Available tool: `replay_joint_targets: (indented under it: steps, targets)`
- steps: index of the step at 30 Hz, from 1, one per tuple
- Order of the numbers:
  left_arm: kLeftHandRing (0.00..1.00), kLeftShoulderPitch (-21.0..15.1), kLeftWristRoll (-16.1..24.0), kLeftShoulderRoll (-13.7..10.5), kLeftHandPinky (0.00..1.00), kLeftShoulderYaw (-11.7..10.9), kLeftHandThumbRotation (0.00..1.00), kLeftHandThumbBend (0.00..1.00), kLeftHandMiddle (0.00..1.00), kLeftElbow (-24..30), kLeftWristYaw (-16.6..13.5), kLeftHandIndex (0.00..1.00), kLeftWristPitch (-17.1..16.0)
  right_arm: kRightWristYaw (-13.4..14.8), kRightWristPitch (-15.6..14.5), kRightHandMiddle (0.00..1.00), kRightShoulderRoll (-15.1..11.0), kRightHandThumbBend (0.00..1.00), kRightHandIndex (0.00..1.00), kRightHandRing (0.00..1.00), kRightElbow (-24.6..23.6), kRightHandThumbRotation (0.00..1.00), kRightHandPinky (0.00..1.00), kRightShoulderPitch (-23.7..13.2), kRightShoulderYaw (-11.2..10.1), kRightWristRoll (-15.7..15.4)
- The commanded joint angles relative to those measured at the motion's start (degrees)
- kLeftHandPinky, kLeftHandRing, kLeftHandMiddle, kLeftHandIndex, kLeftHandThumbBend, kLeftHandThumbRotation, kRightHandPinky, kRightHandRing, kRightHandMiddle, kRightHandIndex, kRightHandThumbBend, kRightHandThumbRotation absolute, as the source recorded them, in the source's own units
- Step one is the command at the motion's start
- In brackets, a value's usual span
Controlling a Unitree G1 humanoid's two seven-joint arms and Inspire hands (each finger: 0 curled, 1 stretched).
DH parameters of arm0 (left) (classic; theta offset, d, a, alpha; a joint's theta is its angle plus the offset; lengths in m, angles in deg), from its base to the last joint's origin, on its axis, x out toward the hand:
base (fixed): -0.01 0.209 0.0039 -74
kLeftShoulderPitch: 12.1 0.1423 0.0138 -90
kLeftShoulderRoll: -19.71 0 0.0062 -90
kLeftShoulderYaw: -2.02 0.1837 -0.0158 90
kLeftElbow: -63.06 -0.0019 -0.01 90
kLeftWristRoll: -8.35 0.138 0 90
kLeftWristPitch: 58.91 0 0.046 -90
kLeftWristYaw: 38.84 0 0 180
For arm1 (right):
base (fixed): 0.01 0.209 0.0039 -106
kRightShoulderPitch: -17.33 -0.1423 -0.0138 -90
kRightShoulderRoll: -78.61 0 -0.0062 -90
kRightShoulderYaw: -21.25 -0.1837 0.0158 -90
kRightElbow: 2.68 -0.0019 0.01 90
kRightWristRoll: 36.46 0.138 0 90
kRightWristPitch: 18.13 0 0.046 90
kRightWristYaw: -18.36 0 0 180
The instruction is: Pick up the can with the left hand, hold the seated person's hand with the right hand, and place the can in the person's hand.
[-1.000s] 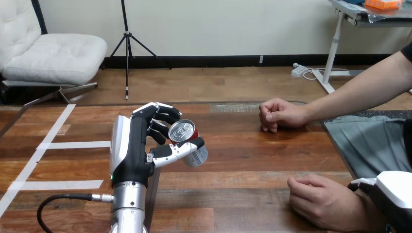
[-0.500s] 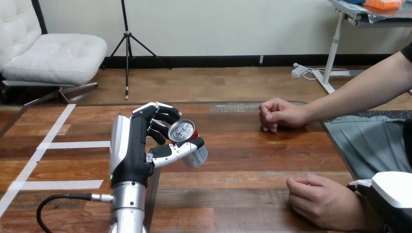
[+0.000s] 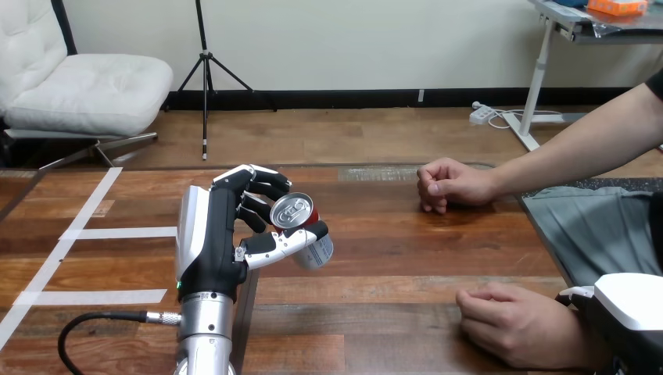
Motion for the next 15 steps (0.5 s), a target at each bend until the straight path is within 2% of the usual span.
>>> replay_joint_targets:
  steps: [1,15]
  targets:
    - [0.40,-2.76,0.19,-0.32,0.34,-1.08,0.00,0.71,0.47,4.57,-0.34,0.50,-1.61,0.75,-1.33,0.89,-1.03,0.82,0.85,0.89,1.37,0.14,0.86,-2.72,0.84,-0.96]
    - [0.40,-2.78,0.09,-0.40,0.34,-1.07,0.00,0.71,0.47,4.40,-0.30,0.50,-2.26,2.26,-1.77,0.87,-1.29,0.79,0.83,0.87,4.12,0.10,0.83,-4.11,2.31,-2.43]
